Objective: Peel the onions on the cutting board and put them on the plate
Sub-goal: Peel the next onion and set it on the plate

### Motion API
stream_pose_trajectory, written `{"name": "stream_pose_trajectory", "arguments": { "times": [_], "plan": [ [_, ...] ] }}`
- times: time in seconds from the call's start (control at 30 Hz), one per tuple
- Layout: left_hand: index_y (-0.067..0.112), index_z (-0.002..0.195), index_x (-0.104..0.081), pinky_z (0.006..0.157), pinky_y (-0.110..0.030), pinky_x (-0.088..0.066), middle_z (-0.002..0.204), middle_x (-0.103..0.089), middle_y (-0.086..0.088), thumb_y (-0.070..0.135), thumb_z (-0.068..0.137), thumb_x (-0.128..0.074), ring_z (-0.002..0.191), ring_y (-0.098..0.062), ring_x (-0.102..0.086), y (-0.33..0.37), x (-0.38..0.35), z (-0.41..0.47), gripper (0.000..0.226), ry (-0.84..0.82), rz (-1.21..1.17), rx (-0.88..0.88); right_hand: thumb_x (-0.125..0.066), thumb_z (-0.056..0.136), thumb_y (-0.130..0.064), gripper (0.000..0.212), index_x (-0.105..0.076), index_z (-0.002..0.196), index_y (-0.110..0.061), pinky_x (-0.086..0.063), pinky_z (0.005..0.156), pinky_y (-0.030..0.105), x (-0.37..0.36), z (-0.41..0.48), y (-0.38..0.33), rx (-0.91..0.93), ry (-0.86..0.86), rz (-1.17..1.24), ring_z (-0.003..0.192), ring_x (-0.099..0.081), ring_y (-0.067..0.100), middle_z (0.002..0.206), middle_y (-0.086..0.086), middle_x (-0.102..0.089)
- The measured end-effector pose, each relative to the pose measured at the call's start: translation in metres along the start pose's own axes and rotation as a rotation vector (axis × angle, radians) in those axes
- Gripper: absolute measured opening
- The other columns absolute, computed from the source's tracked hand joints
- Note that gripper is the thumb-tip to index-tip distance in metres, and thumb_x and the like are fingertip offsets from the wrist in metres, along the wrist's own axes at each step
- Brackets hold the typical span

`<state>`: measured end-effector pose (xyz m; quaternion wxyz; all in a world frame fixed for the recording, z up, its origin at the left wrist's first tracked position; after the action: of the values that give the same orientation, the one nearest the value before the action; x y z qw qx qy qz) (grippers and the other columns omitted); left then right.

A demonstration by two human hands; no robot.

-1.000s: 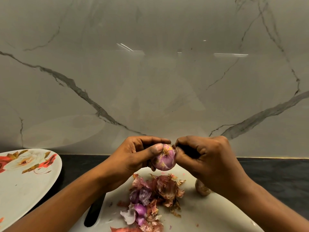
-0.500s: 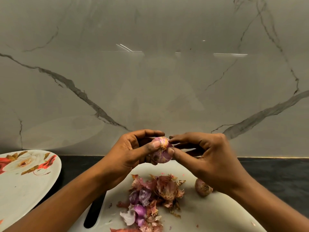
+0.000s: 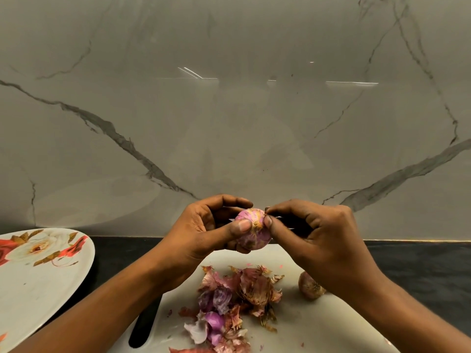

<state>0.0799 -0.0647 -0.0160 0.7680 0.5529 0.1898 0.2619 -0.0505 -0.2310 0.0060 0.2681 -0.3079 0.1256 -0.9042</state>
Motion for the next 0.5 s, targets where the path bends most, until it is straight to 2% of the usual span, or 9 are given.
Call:
{"name": "stream_pose_trajectory", "arguments": {
  "times": [0.17, 0.33, 0.4, 0.5],
  "plan": [
    [0.007, 0.128, -0.067, 0.084, -0.04, -0.063, 0.122, -0.075, -0.015, 0.012, 0.087, -0.074, 0.11, -0.034, -0.074, 0.0, -0.001, 0.0, 0.042, -0.009, 0.01, -0.011, -0.07, 0.095, -0.032, 0.018, -0.078, 0.102, -0.018, -0.052, 0.066, 0.006, 0.001, 0.001, -0.004, 0.05, -0.011, -0.108, 0.079, -0.07, -0.007, 0.085, -0.017, -0.072],
    [0.01, 0.129, -0.067, 0.086, -0.042, -0.063, 0.124, -0.075, -0.013, 0.013, 0.09, -0.074, 0.113, -0.035, -0.073, 0.0, -0.001, -0.001, 0.039, -0.018, -0.01, 0.001, -0.075, 0.093, -0.021, 0.005, -0.079, 0.094, -0.019, -0.058, 0.058, 0.024, 0.002, 0.002, 0.004, -0.057, 0.063, -0.031, 0.072, -0.071, 0.005, 0.078, -0.014, -0.074],
    [0.011, 0.127, -0.07, 0.086, -0.043, -0.064, 0.125, -0.074, -0.014, 0.013, 0.091, -0.077, 0.112, -0.037, -0.073, 0.001, -0.001, -0.001, 0.037, -0.03, -0.067, 0.007, -0.074, 0.092, -0.02, 0.006, -0.079, 0.09, -0.019, -0.061, 0.059, 0.032, 0.004, 0.003, 0.007, -0.132, 0.086, 0.045, 0.07, -0.073, 0.011, 0.075, -0.01, -0.075],
    [0.012, 0.126, -0.072, 0.084, -0.043, -0.065, 0.129, -0.071, -0.017, 0.012, 0.092, -0.072, 0.114, -0.041, -0.072, 0.002, 0.0, -0.001, 0.035, -0.04, -0.149, 0.01, -0.073, 0.093, -0.014, 0.007, -0.078, 0.091, -0.018, -0.065, 0.067, 0.032, 0.005, 0.005, 0.011, -0.288, 0.085, 0.265, 0.073, -0.077, 0.016, 0.081, -0.003, -0.079]
  ]
}}
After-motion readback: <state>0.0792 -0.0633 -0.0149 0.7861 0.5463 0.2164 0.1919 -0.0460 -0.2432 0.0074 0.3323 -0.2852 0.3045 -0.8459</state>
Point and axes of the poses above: each hand's wrist, its own z-axis towards the middle knuckle, its own x-axis out of the back of the hand, y = z × x, the point moved 3 cm from there along z, towards the middle knuckle
